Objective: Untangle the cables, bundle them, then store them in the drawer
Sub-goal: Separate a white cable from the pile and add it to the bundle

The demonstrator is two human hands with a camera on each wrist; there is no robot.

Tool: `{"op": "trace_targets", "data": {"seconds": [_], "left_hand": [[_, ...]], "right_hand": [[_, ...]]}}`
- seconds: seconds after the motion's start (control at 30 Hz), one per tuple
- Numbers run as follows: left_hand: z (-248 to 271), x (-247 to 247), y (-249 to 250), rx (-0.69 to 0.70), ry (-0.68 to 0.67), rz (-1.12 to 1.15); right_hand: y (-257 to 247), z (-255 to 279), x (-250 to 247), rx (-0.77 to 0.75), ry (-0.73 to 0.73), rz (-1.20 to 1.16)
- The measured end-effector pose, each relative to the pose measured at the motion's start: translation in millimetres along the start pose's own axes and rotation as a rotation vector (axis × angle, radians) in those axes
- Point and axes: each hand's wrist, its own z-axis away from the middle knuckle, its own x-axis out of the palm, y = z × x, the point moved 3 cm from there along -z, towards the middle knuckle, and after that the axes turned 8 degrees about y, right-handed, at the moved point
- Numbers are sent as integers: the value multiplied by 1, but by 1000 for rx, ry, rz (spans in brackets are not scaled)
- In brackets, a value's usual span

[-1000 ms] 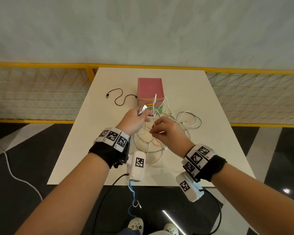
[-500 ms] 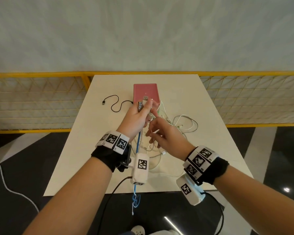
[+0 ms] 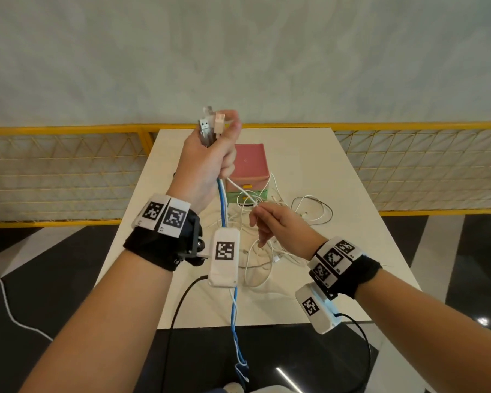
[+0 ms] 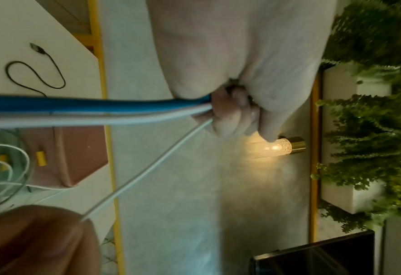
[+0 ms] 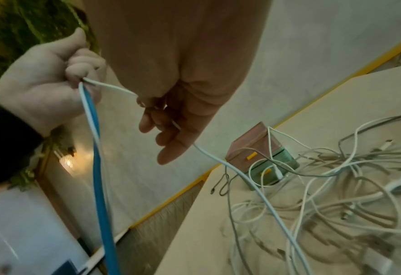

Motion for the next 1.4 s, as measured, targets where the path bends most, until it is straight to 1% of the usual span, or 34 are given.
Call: {"op": "trace_targets", "data": {"seconds": [0.07,0.1,0.2,0.27,0.3,0.33,0.4,0.47,0.57,0.6,0.63,0.7,0.77,0.8,0.87,0.9,0.93,0.97,1.03,1.07,1.13,1.2,1.23,1.27,1.3,1.33,1.37,1.4], "left_hand": [[2,2,8,-3,-53,9],[1,2,14,6,-61,32],[-3,-2,44,83,-18,131],[-4,-7,60,143,-9,131],[-4,-9,64,152,-9,85],[-3,-10,64,143,-18,4],[3,-7,57,104,-86,-241],[12,2,40,46,-200,-526],[24,11,4,-95,-359,-899],[27,12,-7,-132,-400,-970],[29,11,-15,-153,-423,-990],[28,9,-23,-159,-404,-961],[23,6,-18,-87,-316,-963],[21,5,-11,-14,-221,-930],[11,-5,6,146,53,-798],[6,-12,14,195,164,-740],[2,-18,19,210,226,-712],[-1,-21,21,208,249,-725],[0,-20,20,241,220,-781],[4,-16,19,278,171,-799],[11,-1,13,295,-2,-841],[17,12,-1,216,-176,-944],[19,16,-8,165,-226,-988],[21,17,-13,133,-248,-1011],[21,17,-15,126,-241,-1005],[19,15,-13,149,-194,-980],[16,11,-9,196,-115,-937],[11,4,-2,254,-9,-885]], "right_hand": [[-5,-3,-3,-3,15,-55],[-6,-3,-3,-12,-2,-53],[8,-1,-1,-20,-106,38],[17,-1,-6,34,-87,74],[20,-2,-12,40,-59,102],[20,-4,-17,28,-33,145],[9,-6,-28,-27,5,264],[-10,-8,-34,-101,29,338],[-43,-9,-42,-201,71,339],[-51,-10,-45,-241,84,344],[-57,-10,-46,-277,87,368],[-59,-11,-50,-312,81,414],[-49,-12,-53,-272,88,391],[-41,-12,-55,-229,99,372],[-23,-11,-60,-144,107,329],[-17,-10,-63,-113,108,326],[-13,-8,-65,-91,105,343],[-12,-7,-66,-81,99,367],[-19,-7,-67,-94,90,390],[-25,-8,-67,-111,90,395],[-38,-12,-65,-157,81,418],[-52,-15,-63,-219,71,430],[-57,-16,-63,-254,72,439],[-61,-17,-64,-283,72,444],[-62,-19,-65,-293,73,440],[-59,-19,-68,-280,75,424],[-52,-20,-70,-249,78,406],[-44,-20,-73,-210,84,392]]}}
